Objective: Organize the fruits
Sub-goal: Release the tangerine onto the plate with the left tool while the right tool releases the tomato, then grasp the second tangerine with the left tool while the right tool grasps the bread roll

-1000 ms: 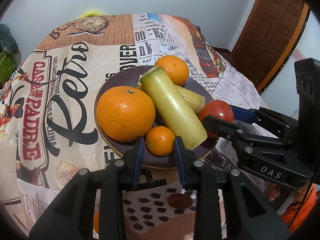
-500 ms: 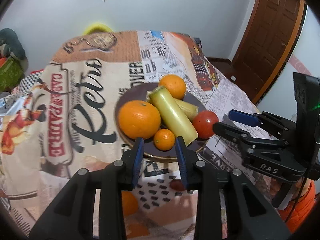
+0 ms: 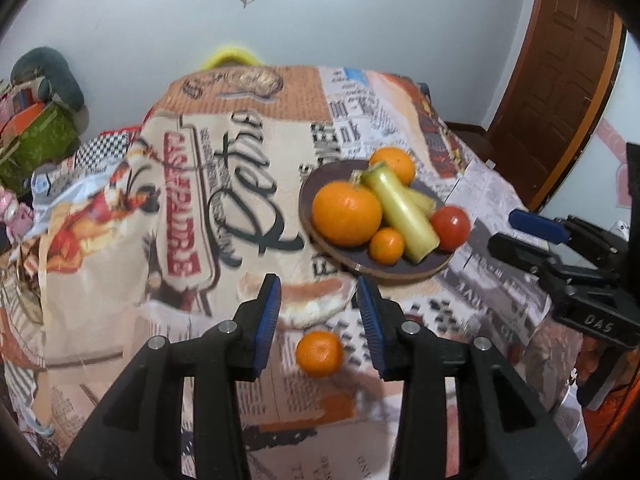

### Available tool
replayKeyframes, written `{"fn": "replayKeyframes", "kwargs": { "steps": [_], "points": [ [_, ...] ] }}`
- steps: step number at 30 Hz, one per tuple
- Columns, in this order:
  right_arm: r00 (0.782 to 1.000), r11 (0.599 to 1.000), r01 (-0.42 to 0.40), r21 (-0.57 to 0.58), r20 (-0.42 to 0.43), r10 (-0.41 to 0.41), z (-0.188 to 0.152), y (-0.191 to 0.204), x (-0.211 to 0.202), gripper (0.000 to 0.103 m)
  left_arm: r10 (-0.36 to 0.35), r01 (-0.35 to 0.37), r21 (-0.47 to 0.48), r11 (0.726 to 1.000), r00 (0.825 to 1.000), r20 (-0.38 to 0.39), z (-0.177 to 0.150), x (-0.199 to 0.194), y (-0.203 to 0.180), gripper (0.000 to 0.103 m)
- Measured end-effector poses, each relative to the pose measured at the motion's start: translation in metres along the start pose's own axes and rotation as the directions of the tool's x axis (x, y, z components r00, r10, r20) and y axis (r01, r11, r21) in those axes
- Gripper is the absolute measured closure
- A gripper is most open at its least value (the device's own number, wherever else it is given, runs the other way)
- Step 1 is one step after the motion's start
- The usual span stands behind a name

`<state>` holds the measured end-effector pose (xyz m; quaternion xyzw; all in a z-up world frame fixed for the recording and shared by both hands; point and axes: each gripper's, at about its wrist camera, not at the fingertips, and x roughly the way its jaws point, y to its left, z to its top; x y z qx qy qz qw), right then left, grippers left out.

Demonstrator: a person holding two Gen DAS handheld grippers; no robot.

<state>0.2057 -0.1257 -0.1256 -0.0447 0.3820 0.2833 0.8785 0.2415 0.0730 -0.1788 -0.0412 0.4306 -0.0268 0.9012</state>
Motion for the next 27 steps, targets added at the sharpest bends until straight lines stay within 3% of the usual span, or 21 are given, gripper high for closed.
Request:
{"fn": "replayKeyframes", "kwargs": {
  "steps": [11, 20, 27],
  "points": [
    [0.998, 0.999, -0.027, -0.026, -0.065, 0.025, -0.014, 0.016, 0.015, 0.052, -0.010, 0.005, -0.038, 0.999, 0.992, -0.128, -0.040, 0.046, 0.003, 0.063],
    [0.994, 0.998, -0.053, -0.046, -0.101, 0.048, -0.016, 0.029, 0.029, 0.052, -0.024, 0.022, -0.018, 1.000, 0.993, -0.117, -0.046, 0.051, -0.002, 0.066],
    [0.984, 0.989, -0.119, -0.090, -0.145, 0.106, -0.010, 0.055, 0.049, 0.052, -0.020, 0.015, -0.079, 0.997, 0.998, -0.059, -0.048, 0.022, 0.029, 0.066]
  ]
}}
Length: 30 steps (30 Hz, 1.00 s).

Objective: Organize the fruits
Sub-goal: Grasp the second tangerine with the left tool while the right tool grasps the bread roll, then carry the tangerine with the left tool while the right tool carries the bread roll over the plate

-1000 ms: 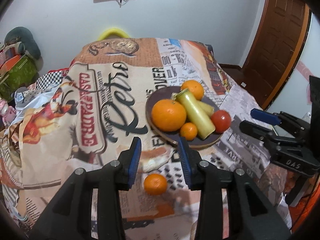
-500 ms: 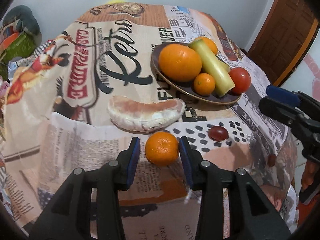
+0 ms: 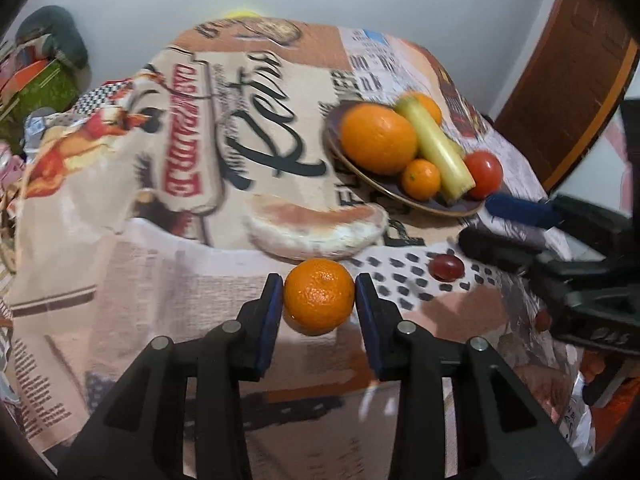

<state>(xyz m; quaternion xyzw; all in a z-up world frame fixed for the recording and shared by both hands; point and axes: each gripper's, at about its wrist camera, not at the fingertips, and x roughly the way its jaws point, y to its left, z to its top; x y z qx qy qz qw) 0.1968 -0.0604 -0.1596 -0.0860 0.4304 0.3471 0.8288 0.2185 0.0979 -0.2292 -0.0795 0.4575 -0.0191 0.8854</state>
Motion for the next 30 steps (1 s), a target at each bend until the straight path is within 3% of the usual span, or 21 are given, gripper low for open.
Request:
{"fn": "replayKeyframes", "kwargs": {
  "steps": [9, 15, 23, 25, 26, 30],
  "points": [
    [0.996, 0.988, -0.050, -0.144, -0.084, 0.039, 0.026, 0.048, 0.052, 0.052, 0.036, -0.034, -0.052, 0.998, 0.998, 0.050, -0.006, -0.030, 0.050, 0.066],
    [0.985, 0.979, -0.051, -0.199, -0.170, 0.016, 0.039, 0.058, 0.088, 0.052, 0.001, 0.005, -0.114, 0.993, 0.998, 0.055, -0.017, -0.032, 0.071, 0.066],
    [0.977, 0.972, -0.044, -0.229, -0.215, -0.006, 0.042, 0.061, 0.110, 0.045, -0.024, 0.031, -0.112, 0.993, 0.998, 0.063, -0.022, -0.032, 0.075, 0.066],
    [0.976, 0.976, -0.044, -0.215, -0.219, -0.004, 0.043, 0.060, 0.110, 0.047, -0.024, 0.030, -0.109, 0.994, 0.998, 0.063, -0.022, -0.031, 0.075, 0.066],
    [0.977, 0.977, -0.042, -0.209, -0.215, -0.004, 0.043, 0.059, 0.110, 0.054, -0.023, 0.030, -0.109, 0.994, 0.998, 0.062, -0.022, -0.030, 0.076, 0.066],
    [0.979, 0.983, -0.047, -0.175, -0.201, 0.011, 0.043, 0.056, 0.103, 0.059, -0.022, 0.029, -0.114, 0.993, 0.998, 0.060, -0.020, -0.029, 0.076, 0.066]
  ]
}}
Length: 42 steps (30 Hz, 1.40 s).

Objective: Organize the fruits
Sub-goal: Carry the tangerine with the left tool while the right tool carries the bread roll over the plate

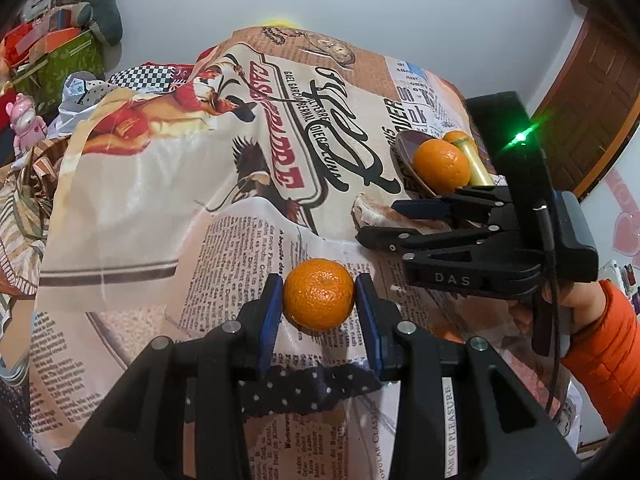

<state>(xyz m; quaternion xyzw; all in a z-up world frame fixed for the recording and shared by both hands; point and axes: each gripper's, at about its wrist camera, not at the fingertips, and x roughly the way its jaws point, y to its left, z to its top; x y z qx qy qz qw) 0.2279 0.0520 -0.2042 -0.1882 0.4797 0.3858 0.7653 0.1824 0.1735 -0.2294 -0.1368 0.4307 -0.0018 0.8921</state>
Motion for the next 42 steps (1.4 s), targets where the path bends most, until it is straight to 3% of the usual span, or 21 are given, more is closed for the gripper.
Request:
{"fn": "replayKeyframes", "kwargs": {
  "steps": [12, 22, 34, 42],
  "points": [
    [0.984, 0.993, -0.073, 0.091, 0.169, 0.056, -0.024, -0.007, -0.071, 0.064, 0.022, -0.023, 0.027, 0.999, 0.999, 0.049, 0.011, -0.024, -0.021, 0.066],
    [0.937, 0.987, -0.040, 0.156, 0.348, -0.017, -0.042, -0.033, -0.150, 0.064, 0.011, -0.018, 0.071, 0.997, 0.995, 0.099, 0.026, -0.043, -0.060, 0.066],
    [0.912, 0.962, 0.058, 0.265, 0.377, -0.159, -0.063, -0.102, -0.176, 0.064, -0.016, -0.001, 0.153, 0.988, 0.994, 0.109, 0.068, -0.019, -0.108, 0.066],
    [0.908, 0.952, 0.076, 0.295, 0.373, -0.189, -0.063, -0.138, -0.167, 0.064, -0.017, -0.001, 0.185, 0.983, 0.995, 0.096, 0.099, 0.021, -0.131, 0.066]
  ]
}}
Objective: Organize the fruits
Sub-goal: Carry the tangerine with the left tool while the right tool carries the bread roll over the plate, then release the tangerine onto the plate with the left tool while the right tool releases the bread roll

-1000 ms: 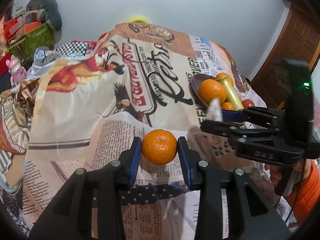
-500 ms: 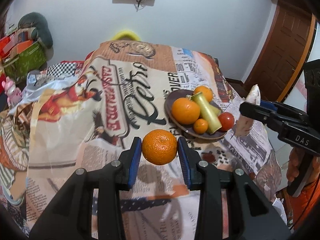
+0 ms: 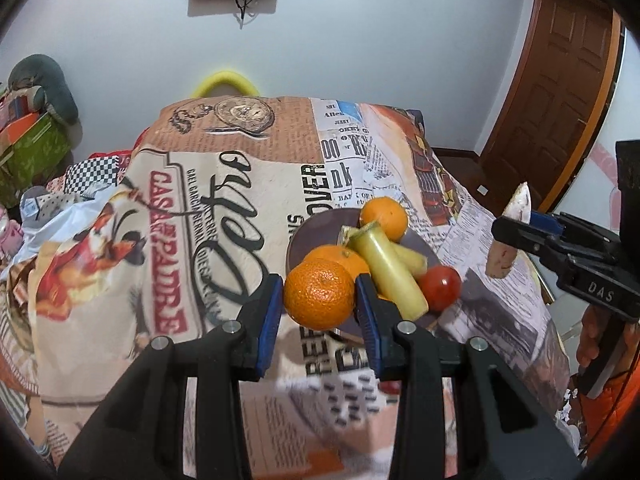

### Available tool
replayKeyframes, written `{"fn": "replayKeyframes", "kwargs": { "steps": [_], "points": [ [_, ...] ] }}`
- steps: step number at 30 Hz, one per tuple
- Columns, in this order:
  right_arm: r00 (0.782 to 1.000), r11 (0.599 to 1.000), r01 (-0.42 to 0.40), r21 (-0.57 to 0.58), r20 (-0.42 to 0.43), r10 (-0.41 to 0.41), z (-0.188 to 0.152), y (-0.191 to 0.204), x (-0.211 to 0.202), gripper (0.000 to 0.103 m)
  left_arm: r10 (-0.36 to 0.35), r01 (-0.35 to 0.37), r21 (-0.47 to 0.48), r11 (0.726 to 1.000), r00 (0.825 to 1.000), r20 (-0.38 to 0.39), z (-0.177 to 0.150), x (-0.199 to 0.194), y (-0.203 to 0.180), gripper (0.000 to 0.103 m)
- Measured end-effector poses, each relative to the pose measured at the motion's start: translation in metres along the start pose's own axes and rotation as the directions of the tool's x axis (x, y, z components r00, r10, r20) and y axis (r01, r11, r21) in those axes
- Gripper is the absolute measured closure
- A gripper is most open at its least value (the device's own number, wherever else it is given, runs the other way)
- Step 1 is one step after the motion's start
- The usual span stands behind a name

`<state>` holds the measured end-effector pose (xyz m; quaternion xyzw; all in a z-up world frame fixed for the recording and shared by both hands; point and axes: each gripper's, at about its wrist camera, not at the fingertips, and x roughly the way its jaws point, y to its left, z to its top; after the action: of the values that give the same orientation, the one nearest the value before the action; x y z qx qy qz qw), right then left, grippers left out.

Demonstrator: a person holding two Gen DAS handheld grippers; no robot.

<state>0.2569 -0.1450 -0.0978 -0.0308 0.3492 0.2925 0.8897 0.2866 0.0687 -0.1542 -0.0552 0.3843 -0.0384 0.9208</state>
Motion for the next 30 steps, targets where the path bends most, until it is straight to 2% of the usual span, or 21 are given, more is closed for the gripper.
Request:
{"fn": "replayKeyframes", "kwargs": {
  "steps": [10, 19, 23, 30],
  "points": [
    [1.000, 1.000, 0.007, -0.008, -0.017, -0.007, 0.009, -0.020, 0.042, 0.064, 0.011, -0.011, 0.007, 1.000, 1.000, -0.029, 0.034, 0.057, -0.003, 0.066],
    [0.997, 1.000, -0.007, -0.029, -0.075, 0.005, 0.007, -0.024, 0.075, 0.064, 0.047, -0.045, 0.019, 0.999, 0.994, -0.102, 0.047, 0.114, -0.003, 0.066],
    [0.997, 1.000, -0.022, -0.021, -0.080, 0.020, 0.006, -0.026, 0.085, 0.064, 0.060, -0.058, 0.021, 0.998, 0.991, -0.117, 0.050, 0.128, -0.004, 0.066],
    [0.993, 0.998, -0.060, 0.006, -0.105, 0.060, 0.008, -0.028, 0.098, 0.061, 0.041, -0.036, 0.035, 0.999, 0.988, -0.152, 0.049, 0.141, -0.007, 0.066]
  ]
}}
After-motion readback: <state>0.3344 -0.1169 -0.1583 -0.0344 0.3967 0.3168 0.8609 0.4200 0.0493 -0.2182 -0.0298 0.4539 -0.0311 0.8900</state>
